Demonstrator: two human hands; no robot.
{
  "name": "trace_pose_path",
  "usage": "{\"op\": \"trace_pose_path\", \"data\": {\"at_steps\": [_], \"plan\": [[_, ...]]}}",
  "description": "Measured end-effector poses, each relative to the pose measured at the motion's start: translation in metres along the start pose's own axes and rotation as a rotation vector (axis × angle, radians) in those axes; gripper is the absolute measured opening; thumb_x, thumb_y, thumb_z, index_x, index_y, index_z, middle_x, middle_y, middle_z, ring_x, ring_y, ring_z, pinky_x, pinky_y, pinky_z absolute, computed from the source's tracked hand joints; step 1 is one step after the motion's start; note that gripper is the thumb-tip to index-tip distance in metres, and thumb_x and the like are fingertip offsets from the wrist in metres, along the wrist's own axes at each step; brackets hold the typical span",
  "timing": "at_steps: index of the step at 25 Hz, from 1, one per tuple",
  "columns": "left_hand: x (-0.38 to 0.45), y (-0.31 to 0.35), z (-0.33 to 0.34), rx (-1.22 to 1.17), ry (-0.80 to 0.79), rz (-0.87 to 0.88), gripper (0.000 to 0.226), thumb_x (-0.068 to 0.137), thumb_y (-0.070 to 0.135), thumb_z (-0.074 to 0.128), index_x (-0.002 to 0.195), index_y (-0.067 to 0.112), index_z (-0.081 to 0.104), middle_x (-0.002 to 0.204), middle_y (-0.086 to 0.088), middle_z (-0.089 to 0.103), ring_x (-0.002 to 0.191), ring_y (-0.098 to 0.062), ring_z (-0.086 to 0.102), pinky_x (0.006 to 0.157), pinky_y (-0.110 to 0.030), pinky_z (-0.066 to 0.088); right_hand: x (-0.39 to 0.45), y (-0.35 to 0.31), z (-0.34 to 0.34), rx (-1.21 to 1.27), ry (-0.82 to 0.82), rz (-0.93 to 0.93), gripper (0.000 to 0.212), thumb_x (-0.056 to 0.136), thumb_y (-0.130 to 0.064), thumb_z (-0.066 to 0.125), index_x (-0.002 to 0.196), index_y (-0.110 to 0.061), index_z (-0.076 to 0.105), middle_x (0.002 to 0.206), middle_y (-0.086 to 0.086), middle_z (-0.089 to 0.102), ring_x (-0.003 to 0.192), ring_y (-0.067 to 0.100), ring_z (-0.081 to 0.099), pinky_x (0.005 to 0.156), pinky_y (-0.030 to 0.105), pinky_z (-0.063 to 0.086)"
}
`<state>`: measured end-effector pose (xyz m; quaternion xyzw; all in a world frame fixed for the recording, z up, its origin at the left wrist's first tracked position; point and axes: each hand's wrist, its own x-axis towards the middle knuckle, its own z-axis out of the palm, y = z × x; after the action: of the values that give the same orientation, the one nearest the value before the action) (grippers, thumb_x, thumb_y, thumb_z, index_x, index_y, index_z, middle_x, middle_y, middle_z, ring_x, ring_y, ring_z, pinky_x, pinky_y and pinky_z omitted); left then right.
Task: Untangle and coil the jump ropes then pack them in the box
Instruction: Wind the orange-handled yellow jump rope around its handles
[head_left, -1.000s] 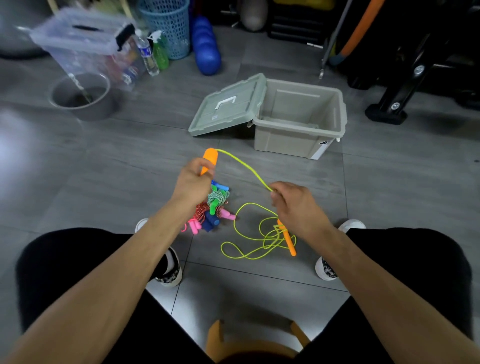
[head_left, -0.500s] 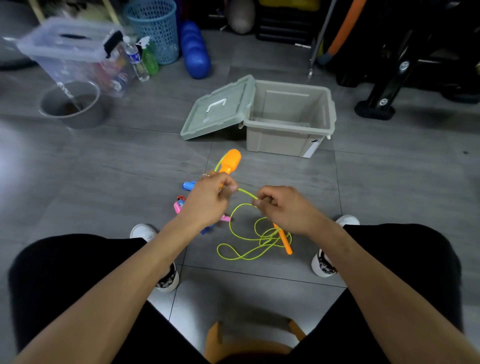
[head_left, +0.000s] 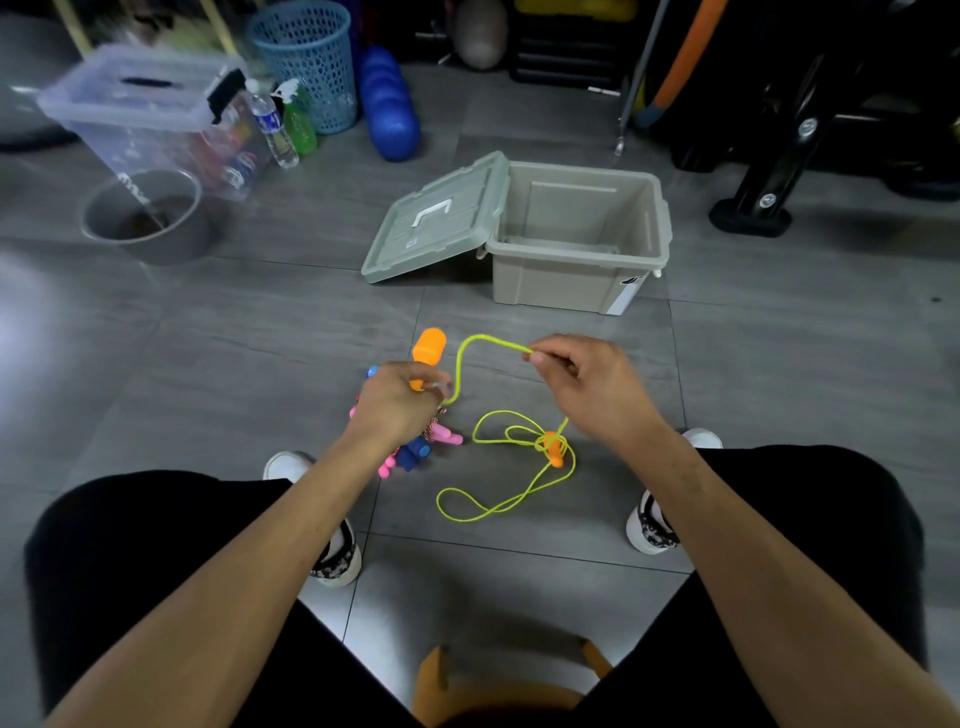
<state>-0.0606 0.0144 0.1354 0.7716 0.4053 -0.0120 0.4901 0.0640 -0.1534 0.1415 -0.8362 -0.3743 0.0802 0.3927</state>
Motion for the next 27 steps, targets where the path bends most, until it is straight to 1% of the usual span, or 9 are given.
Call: {"op": "trace_pose_path", "data": {"at_steps": [3, 6, 8, 13, 17, 20, 22, 25, 27], "plan": [[-0.011, 0.015, -0.001, 0.062, 0.150, 0.290, 0.021, 0.087, 0.015, 0.066, 0.104, 0.027, 0.071, 0.099, 0.012, 0.059, 0.079, 0.003, 0.056, 0.065, 0.004, 0.035, 0.001, 0.003, 0.003, -0.122, -0.219, -0.054, 0.017, 0.092, -0.014, 0.056, 0.088, -0.005, 0.069, 0.076, 0.011, 0.067, 0.069, 0.021, 0.055, 0.064, 0.024, 0.037], [-0.016, 0.018, 0.007, 0.134, 0.040, 0.520, 0.021, 0.083, 0.021, 0.073, 0.104, 0.023, 0.074, 0.104, 0.005, 0.055, 0.078, -0.007, 0.059, 0.067, -0.007, 0.043, -0.001, -0.003, 0.002, -0.053, -0.306, -0.056, 0.018, 0.094, -0.015, 0.055, 0.089, -0.007, 0.070, 0.064, 0.003, 0.060, 0.060, 0.012, 0.050, 0.055, 0.017, 0.035], [-0.013, 0.013, 0.014, 0.195, -0.030, 0.577, 0.020, 0.083, 0.031, 0.069, 0.099, 0.021, 0.075, 0.103, 0.002, 0.056, 0.081, -0.021, 0.066, 0.074, -0.028, 0.052, -0.002, -0.008, -0.001, 0.021, -0.318, -0.040, 0.019, 0.094, -0.015, 0.053, 0.086, -0.009, 0.069, 0.054, -0.003, 0.048, 0.054, 0.008, 0.044, 0.051, 0.015, 0.032], [-0.010, 0.021, 0.009, -0.032, 0.154, 0.442, 0.010, 0.089, 0.015, 0.066, 0.088, 0.019, 0.074, 0.087, -0.001, 0.063, 0.069, 0.001, 0.058, 0.059, -0.010, 0.042, -0.003, 0.004, 0.004, 0.235, -0.407, 0.213, 0.020, 0.095, -0.014, 0.049, 0.080, -0.018, 0.062, 0.075, 0.004, 0.066, 0.063, 0.007, 0.058, 0.064, 0.025, 0.047], [-0.003, 0.018, -0.007, -0.231, 0.250, 0.257, 0.011, 0.090, 0.015, 0.064, 0.089, 0.016, 0.075, 0.076, 0.005, 0.064, 0.059, 0.005, 0.054, 0.061, -0.010, 0.040, -0.013, 0.034, 0.017, -0.023, -0.650, 0.342, 0.026, 0.097, -0.020, 0.042, 0.077, -0.027, 0.058, 0.075, -0.008, 0.063, 0.071, 0.013, 0.062, 0.073, 0.041, 0.054], [0.002, 0.005, -0.008, -0.049, 0.210, 0.070, 0.017, 0.088, 0.016, 0.062, 0.078, 0.025, 0.071, 0.085, 0.000, 0.069, 0.075, -0.011, 0.061, 0.070, -0.020, 0.042, -0.006, 0.027, 0.016, -0.043, -0.308, 0.263, 0.019, 0.095, -0.018, 0.050, 0.079, -0.025, 0.055, 0.065, -0.010, 0.055, 0.065, 0.016, 0.058, 0.068, 0.032, 0.050], [0.002, -0.001, -0.006, 0.149, 0.096, -0.032, 0.024, 0.089, 0.018, 0.058, 0.071, 0.031, 0.065, 0.077, 0.004, 0.070, 0.068, -0.015, 0.065, 0.054, -0.022, 0.046, 0.002, 0.012, 0.004, 0.084, -0.027, 0.209, 0.015, 0.094, -0.017, 0.052, 0.082, -0.021, 0.060, 0.057, -0.010, 0.051, 0.054, 0.005, 0.049, 0.060, 0.023, 0.043], [-0.009, 0.008, -0.004, 0.122, -0.071, -0.007, 0.007, 0.090, 0.020, 0.063, 0.088, 0.024, 0.068, 0.061, 0.013, 0.066, 0.048, 0.006, 0.058, 0.041, -0.007, 0.040, 0.003, -0.009, -0.008, 0.052, -0.035, 0.076, 0.020, 0.095, -0.015, 0.050, 0.082, -0.013, 0.065, 0.050, -0.010, 0.044, 0.050, 0.001, 0.047, 0.050, 0.010, 0.032], [-0.017, 0.014, 0.001, -0.038, -0.101, 0.167, 0.018, 0.086, 0.017, 0.070, 0.103, 0.024, 0.069, 0.094, 0.008, 0.065, 0.062, 0.014, 0.060, 0.052, -0.003, 0.043, -0.001, -0.015, -0.007, 0.007, -0.160, -0.001, 0.020, 0.096, -0.013, 0.051, 0.084, -0.008, 0.066, 0.055, -0.012, 0.052, 0.055, -0.006, 0.050, 0.052, 0.007, 0.032]]}}
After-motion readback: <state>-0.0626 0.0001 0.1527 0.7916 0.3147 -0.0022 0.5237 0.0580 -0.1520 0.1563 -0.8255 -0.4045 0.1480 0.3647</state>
